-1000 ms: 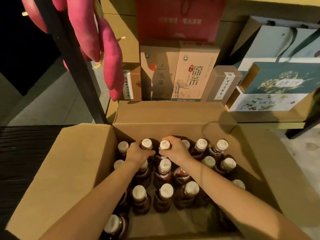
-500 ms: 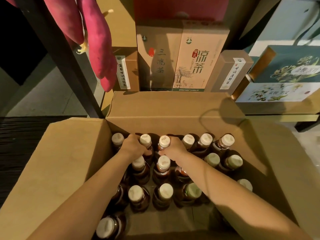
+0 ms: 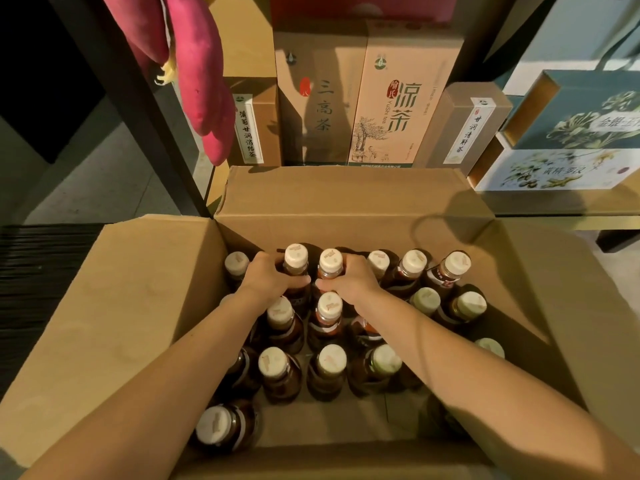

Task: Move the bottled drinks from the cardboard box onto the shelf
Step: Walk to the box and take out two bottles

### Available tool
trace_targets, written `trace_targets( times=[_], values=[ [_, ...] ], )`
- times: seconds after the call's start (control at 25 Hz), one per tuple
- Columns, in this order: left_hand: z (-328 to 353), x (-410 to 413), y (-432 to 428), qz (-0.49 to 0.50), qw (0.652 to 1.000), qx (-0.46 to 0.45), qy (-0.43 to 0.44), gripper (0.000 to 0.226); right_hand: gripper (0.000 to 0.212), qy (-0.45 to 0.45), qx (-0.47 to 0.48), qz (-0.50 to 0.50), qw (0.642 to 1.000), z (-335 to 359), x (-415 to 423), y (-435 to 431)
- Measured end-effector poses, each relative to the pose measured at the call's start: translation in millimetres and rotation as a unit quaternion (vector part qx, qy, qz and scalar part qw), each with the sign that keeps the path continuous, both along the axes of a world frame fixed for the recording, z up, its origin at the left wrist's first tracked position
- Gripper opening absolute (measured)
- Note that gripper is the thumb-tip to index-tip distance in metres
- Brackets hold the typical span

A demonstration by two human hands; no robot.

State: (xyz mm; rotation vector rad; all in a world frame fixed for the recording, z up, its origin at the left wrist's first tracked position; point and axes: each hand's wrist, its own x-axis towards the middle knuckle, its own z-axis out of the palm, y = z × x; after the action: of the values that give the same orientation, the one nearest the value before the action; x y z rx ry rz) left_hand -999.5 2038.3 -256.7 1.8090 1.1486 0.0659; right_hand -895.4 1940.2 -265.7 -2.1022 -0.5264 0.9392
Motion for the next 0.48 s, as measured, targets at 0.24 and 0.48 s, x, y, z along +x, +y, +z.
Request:
trace_targets(
  times=[0.24, 0.48],
  values=[
    [60, -23, -12, -0.021, 0.988, 0.029, -0.150, 0.043, 0.058, -0.019, 0.091, 0.018, 0.995, 55, -3, -10],
    [154, -54, -27, 0.047, 0.956, 0.044, -0.287, 0.021, 0.040, -0.039, 0.237, 0.067, 0.968, 172, -16, -24]
  ],
)
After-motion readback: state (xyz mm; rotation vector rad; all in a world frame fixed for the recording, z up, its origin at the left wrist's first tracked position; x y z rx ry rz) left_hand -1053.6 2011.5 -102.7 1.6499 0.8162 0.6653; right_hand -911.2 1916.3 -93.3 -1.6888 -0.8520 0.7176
